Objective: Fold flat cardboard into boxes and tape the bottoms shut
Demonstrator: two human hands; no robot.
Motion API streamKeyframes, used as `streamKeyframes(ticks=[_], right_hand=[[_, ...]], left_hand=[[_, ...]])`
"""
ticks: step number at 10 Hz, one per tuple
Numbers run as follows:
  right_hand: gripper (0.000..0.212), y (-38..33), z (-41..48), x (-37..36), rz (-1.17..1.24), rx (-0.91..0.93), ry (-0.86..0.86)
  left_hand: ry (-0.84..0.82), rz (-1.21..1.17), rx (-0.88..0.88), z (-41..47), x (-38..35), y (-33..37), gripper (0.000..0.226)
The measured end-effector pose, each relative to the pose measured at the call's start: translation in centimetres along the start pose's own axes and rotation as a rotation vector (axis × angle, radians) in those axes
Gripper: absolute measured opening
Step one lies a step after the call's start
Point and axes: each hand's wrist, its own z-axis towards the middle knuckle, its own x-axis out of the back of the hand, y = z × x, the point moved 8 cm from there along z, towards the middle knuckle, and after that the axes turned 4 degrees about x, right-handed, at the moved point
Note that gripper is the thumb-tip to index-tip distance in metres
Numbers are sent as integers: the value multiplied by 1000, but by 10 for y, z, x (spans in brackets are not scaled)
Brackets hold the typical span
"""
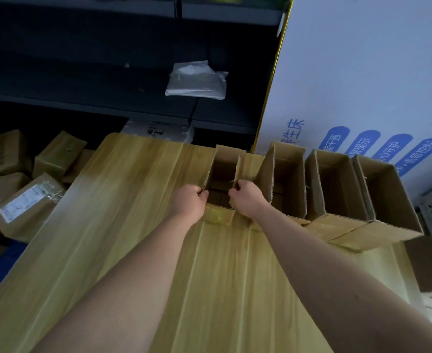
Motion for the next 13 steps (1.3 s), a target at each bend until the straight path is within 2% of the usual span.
streamKeyframes(ticks=[1,4,5,7,13], right_hand=[[10,-2,13,10,-6,-20,45],[24,-8,13,23,-157,-62,23],[28,-10,5,22,-243,-52,-14],[28,-12,-2,22,-295,-42,13],[28,-29,-7,35,-403,74,76]], left_hand=[[-8,20,-13,16,-3,13,37],[-78,66,-36,19,-12,18,28],[-84,75,-44,14,-17,17,30],[-74,113,-52,10,-17,19,52],[-24,145,-82,11,-4,33,51]])
